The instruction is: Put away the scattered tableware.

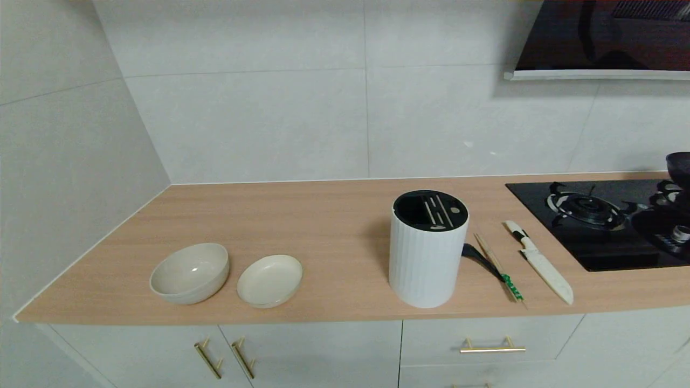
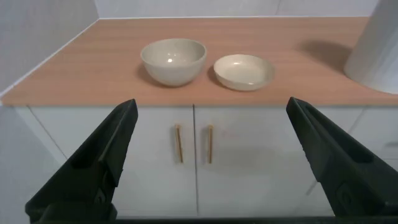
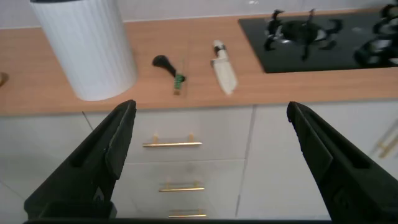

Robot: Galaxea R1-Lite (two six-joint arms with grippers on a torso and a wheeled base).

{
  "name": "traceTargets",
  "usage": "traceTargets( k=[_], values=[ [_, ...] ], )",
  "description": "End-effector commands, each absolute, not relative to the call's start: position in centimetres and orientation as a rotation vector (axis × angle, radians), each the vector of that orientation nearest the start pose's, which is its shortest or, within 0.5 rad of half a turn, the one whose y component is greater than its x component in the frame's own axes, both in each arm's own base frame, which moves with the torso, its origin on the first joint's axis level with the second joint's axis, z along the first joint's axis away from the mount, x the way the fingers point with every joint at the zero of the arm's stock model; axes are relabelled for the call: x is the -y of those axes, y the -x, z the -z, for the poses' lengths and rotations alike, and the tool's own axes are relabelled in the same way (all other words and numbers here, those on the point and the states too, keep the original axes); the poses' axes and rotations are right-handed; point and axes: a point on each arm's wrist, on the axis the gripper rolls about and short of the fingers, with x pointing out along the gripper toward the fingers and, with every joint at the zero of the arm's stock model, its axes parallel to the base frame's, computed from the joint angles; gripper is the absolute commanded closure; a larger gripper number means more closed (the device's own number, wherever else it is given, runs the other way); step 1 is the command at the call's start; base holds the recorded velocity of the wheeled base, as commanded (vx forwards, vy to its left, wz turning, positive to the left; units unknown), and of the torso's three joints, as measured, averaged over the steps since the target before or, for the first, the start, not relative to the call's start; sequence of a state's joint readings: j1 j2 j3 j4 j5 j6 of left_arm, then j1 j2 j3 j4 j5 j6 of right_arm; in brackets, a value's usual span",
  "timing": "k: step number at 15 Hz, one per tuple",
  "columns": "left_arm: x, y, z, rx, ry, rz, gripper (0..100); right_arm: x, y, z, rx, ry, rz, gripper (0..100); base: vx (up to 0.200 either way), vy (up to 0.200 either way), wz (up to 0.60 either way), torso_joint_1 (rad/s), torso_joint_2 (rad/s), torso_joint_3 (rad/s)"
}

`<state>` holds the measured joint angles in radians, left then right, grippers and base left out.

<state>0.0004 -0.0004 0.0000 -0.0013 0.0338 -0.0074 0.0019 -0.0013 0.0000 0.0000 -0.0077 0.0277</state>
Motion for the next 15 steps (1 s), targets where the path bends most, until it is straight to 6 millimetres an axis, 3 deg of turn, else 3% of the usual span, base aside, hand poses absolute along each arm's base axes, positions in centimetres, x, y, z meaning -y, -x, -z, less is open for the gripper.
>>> traceTargets(
  k=[1,15],
  values=[
    [-0.08,2.28,-7.56,0.002,0.008,-0.035,0,0.02,2.28,-7.55,0.000,-0.028,0.006,0,0.000,0.200,0.00,0.022,0.00,0.002],
    [-0.08,2.28,-7.56,0.002,0.008,-0.035,0,0.02,2.28,-7.55,0.000,-0.028,0.005,0,0.000,0.200,0.00,0.003,0.00,0.002]
  ],
)
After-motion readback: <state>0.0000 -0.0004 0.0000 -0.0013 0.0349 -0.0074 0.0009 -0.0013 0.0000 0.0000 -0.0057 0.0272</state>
